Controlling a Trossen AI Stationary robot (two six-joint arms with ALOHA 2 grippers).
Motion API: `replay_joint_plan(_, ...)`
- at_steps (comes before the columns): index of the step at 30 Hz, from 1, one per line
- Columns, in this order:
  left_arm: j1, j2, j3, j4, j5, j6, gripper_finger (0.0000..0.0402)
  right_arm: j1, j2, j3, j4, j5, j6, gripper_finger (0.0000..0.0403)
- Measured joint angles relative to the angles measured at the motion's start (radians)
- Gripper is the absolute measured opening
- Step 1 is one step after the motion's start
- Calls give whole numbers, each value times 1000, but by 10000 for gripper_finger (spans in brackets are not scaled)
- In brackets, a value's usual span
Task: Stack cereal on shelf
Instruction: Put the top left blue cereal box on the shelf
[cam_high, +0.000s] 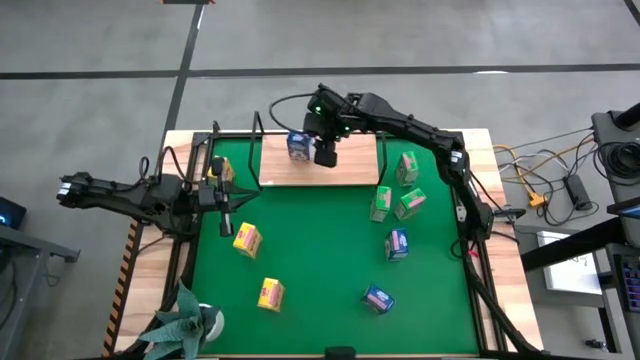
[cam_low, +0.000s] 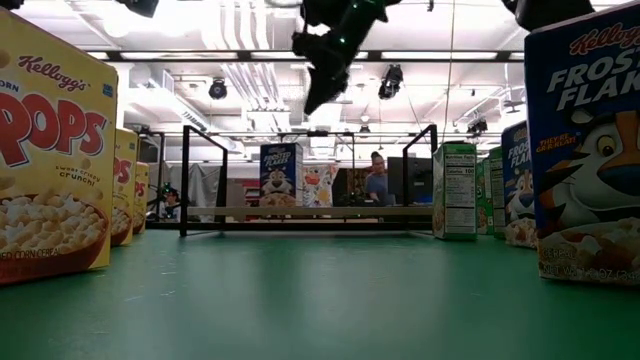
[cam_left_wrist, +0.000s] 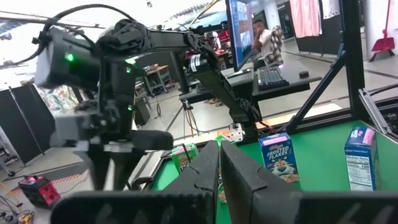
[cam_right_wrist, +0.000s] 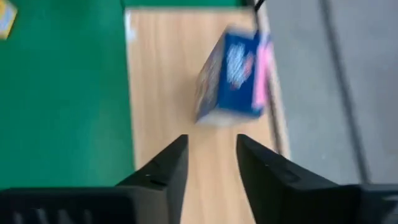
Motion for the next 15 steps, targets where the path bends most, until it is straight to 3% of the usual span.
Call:
replay_joint_plan(5, 0, 7, 0, 1, 0, 3, 0, -5, 10, -116, 39, -7, 24, 59)
replay_joint_plan(9, 0, 7, 0, 2, 0, 6, 0, -13, 10, -252, 235, -4, 44, 17)
replay_joint_plan(15, 0, 9, 0, 3, 0, 6, 0, -20, 12, -361, 429, 56, 29, 9)
